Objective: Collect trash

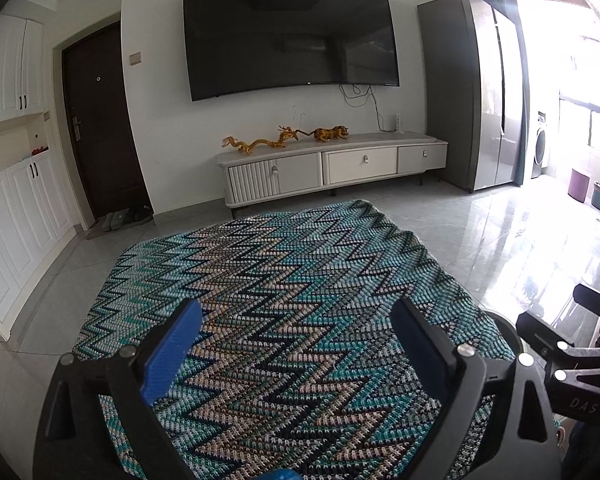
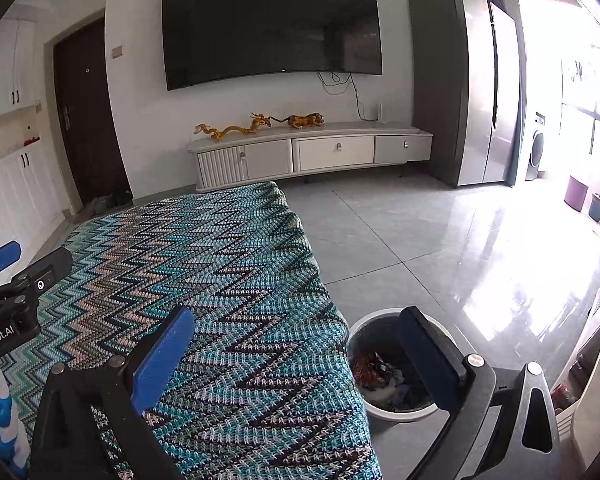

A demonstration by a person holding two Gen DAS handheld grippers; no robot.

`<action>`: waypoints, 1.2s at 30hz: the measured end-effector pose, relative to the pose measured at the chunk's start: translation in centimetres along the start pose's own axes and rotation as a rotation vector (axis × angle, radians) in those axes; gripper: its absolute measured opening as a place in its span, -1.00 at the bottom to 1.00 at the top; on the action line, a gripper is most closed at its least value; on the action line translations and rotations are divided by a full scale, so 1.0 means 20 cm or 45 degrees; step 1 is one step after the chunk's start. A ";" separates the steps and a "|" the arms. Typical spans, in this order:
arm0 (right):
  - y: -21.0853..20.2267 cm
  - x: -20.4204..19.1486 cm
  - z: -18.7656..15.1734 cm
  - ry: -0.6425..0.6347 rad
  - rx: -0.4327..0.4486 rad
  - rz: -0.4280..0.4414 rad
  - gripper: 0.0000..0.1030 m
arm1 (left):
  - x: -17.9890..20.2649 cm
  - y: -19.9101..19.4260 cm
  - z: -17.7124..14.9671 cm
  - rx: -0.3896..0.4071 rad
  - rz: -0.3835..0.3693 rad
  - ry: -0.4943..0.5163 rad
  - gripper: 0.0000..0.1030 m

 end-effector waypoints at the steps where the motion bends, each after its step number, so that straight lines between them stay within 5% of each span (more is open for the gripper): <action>1: 0.00 0.00 0.00 -0.006 0.006 -0.001 1.00 | 0.00 0.00 0.00 0.002 0.001 -0.001 0.86; 36: -0.04 0.02 0.03 -0.002 0.066 -0.013 1.00 | 0.01 -0.05 0.02 0.054 0.000 0.012 0.87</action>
Point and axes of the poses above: each gripper's, at about its wrist camera, not at the fingertips, and y roughly the way its jaws point, x to its right, z to its top, the point moved 10 cm from there along y, roughly the way its jaws point, and after that the axes turned 1 degree about z, right-handed, at the moved point
